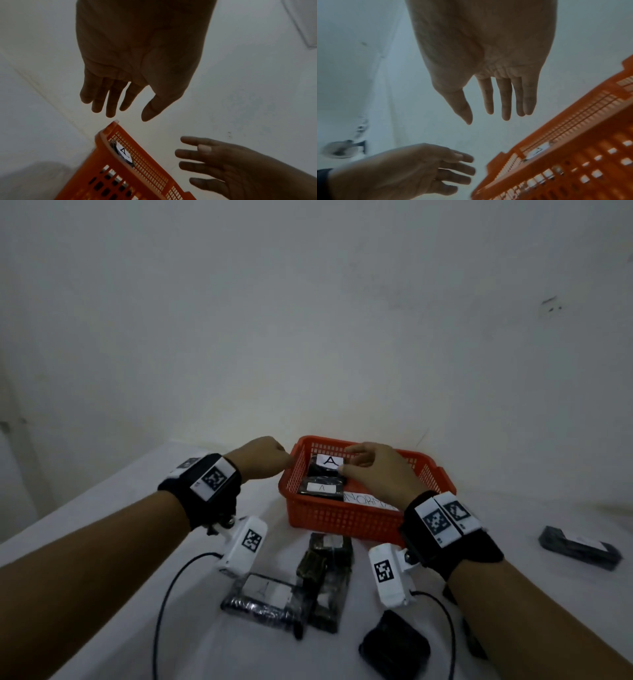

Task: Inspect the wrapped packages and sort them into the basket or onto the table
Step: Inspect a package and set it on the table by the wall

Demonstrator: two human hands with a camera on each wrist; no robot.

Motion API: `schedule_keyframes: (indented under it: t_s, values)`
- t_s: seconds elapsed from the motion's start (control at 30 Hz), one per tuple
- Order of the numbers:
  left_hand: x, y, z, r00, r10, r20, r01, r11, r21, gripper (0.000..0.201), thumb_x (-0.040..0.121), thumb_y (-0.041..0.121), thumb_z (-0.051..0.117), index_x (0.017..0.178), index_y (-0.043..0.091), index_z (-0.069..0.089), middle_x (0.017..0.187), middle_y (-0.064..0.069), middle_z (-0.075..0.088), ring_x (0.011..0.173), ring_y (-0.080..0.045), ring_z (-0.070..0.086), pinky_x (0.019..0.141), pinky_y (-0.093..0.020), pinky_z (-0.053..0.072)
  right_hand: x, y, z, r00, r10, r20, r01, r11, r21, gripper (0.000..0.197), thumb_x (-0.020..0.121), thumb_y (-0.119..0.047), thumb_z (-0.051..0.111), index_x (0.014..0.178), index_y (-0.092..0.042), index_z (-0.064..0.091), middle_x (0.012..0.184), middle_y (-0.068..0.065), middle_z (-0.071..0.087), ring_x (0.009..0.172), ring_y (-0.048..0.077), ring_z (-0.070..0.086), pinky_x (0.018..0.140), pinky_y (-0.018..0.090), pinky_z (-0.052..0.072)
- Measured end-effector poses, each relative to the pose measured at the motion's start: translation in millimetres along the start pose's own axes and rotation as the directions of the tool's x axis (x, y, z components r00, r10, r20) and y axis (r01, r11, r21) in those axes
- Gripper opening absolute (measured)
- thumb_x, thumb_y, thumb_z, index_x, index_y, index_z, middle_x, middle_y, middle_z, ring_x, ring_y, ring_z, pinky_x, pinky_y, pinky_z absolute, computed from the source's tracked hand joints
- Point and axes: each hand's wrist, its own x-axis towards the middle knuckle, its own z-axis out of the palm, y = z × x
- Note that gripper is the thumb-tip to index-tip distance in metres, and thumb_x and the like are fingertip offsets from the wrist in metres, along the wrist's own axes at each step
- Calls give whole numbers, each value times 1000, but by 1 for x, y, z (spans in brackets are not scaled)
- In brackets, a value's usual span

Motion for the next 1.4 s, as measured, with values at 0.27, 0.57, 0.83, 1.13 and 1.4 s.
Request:
schedule_keyframes:
  t_s: [0.27,0.57,0.83,1.13,1.4]
  values:
    - [-95,-32,2,974,118,193,-150,975,162,53,96,34,67,146,22,54,149,5,57,134,-12,53,110,-28,40,-79,-24,30,969,-54,242,57,998,-6,71,86,-38,82,148,-26,51,138,-8,63,104,1,62,75,6,44]
    - [-129,-67,31,914,105,391,-264,886,380,84,81,54,78,153,31,42,156,7,45,137,-14,47,112,-30,40,-115,-19,84,894,9,449,106,968,-229,89,82,-43,83,158,-20,41,152,-2,54,132,17,57,110,33,48]
    - [-132,-69,40,885,203,420,-359,871,336,55,78,43,85,129,32,68,122,10,74,103,-8,70,92,-22,55,-114,-21,108,877,62,477,238,807,-541,61,80,-45,83,129,-15,64,124,9,67,133,29,43,107,45,46]
    - [-127,-74,20,898,289,332,-334,939,86,45,75,43,86,118,42,72,109,18,75,99,-6,71,93,-31,58,-105,-17,87,918,-55,393,170,949,-266,40,79,-30,85,117,-18,77,101,0,78,85,13,72,76,31,62]
    - [-118,-55,10,918,361,163,-307,908,-284,39,85,34,82,122,34,72,107,2,77,90,-4,68,86,-22,52,-90,-7,39,958,-137,251,130,990,47,50,83,-34,86,128,-21,68,114,-5,71,94,0,66,70,8,49]
